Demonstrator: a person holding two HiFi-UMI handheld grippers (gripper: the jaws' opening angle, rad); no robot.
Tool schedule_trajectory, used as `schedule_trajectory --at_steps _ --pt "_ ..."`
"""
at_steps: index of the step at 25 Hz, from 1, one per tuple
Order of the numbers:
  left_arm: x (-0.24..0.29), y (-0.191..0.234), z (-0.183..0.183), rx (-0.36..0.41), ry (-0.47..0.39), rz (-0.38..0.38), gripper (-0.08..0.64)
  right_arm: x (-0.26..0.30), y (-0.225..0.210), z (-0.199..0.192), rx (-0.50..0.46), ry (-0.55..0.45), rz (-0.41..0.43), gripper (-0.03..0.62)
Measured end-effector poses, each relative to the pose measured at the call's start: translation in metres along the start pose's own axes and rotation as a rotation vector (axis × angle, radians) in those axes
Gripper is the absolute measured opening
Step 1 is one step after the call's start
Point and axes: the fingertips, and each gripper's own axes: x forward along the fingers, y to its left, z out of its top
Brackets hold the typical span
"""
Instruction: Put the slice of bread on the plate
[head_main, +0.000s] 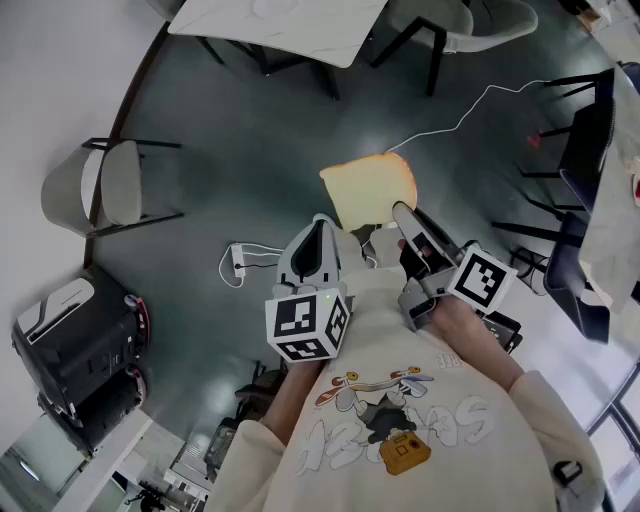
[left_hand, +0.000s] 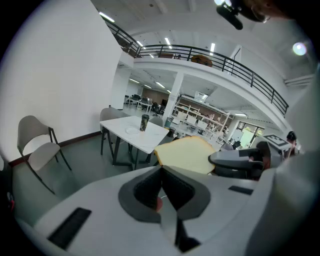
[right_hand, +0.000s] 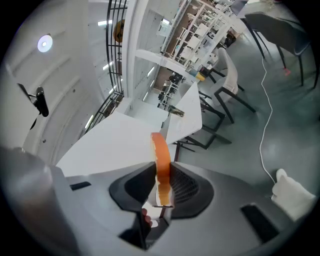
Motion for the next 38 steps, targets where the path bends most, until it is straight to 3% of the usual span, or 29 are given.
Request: schedule_trajectory --at_steps 14,25,31,38 --pt "-0.002 -0.011 0.005 0.018 0.013 -0.013 0.009 -0.014 -0.001 0.009 0.036 -0.041 -0.031 0.094" --pt "0.002 -0.079 -0.020 0.032 -0.002 0.033 0.009 -0.069 -0.033 0.045 -0.001 -0.035 -0.024 0.081" --pt "0.000 -0.082 -0.028 0.018 0.015 0.061 0.009 -0.071 -0.039 0.044 0.026 -0.004 0.000 0.081" --pt "0.019 -0.083 -0.024 0.028 0.036 0.039 0.009 -0.059 -0.046 0.052 0.075 -0.001 0.000 0.081"
